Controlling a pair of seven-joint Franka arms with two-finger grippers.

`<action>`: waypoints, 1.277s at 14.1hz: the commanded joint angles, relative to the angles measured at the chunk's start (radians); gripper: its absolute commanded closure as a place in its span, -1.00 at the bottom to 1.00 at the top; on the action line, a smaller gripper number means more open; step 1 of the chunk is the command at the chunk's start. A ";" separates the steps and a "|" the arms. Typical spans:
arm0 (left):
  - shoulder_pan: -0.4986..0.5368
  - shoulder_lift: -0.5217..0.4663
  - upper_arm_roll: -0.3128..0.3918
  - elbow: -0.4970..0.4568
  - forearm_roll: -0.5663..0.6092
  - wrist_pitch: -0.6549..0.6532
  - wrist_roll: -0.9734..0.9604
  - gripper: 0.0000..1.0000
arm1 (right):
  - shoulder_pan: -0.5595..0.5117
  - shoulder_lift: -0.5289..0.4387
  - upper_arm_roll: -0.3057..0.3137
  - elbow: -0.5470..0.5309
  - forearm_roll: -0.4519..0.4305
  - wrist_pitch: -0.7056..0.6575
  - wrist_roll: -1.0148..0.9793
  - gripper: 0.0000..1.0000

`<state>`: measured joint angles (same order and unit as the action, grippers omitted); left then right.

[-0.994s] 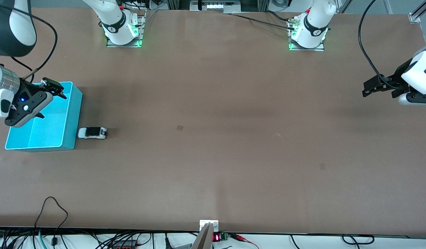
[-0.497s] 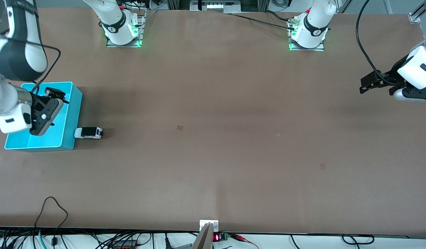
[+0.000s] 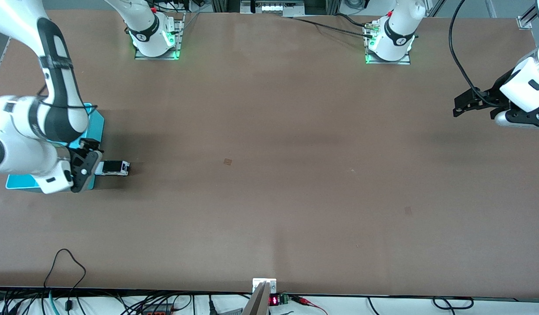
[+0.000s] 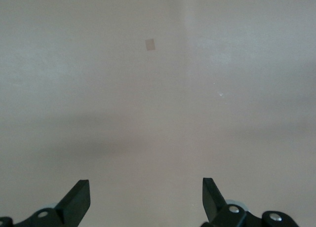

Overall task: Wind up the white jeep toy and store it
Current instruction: 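Lower the right gripper and grasp the white jeep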

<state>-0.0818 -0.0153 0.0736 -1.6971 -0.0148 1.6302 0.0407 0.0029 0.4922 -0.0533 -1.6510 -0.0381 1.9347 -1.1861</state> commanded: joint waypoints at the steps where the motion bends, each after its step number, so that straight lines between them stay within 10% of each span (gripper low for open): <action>1: 0.011 -0.014 -0.003 -0.009 -0.001 -0.007 0.004 -1.00 | -0.007 0.014 0.009 -0.047 -0.016 0.043 -0.018 -1.00; 16: 0.010 -0.015 -0.008 -0.006 0.004 -0.027 0.002 -1.00 | -0.047 0.046 0.012 -0.250 -0.013 0.369 -0.138 -1.00; 18: 0.011 -0.017 -0.008 -0.007 0.003 -0.029 0.002 -1.00 | -0.046 0.048 0.012 -0.245 -0.011 0.401 -0.211 0.07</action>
<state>-0.0769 -0.0153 0.0739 -1.6972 -0.0147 1.6125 0.0408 -0.0317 0.5576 -0.0531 -1.8799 -0.0390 2.3050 -1.3403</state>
